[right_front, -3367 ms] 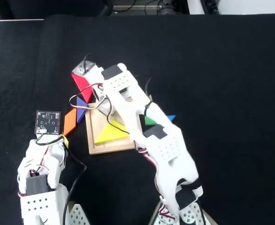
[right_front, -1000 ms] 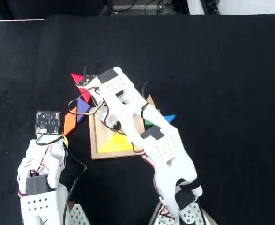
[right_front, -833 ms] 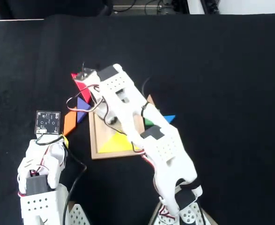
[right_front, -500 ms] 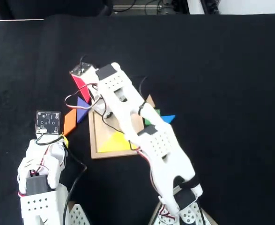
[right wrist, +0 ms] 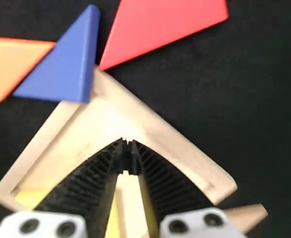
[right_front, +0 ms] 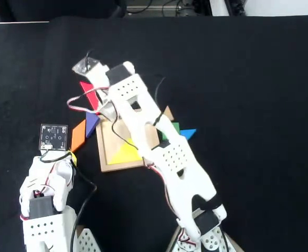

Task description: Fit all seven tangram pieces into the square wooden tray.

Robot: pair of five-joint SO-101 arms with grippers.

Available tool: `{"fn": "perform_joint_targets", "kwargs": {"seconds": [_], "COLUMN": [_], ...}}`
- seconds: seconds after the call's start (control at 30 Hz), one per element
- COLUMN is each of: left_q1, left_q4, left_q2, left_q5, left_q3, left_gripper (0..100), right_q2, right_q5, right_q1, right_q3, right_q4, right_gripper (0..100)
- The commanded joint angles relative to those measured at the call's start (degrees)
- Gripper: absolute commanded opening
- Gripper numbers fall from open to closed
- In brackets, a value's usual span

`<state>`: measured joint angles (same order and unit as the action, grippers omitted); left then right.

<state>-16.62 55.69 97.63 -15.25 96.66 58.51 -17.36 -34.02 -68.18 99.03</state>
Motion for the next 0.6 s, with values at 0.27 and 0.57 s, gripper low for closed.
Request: {"fn": "perform_joint_targets", "kwargs": {"seconds": [0.27,0.57], "left_q1": [0.0,-1.8], "left_q4": [2.5,0.0], "left_q2": [0.6,0.6], "left_q5": [0.5,7.7], "left_q3": [-2.2,-2.2], "left_gripper": [22,28], "right_q2": [-35.4,-63.9], "right_q5": [0.5,0.5], "right_q1": [8.9,16.8], "right_q3": [0.0,45.1], "right_q4": [2.3,1.1], "right_gripper": [1.1,1.5]}}
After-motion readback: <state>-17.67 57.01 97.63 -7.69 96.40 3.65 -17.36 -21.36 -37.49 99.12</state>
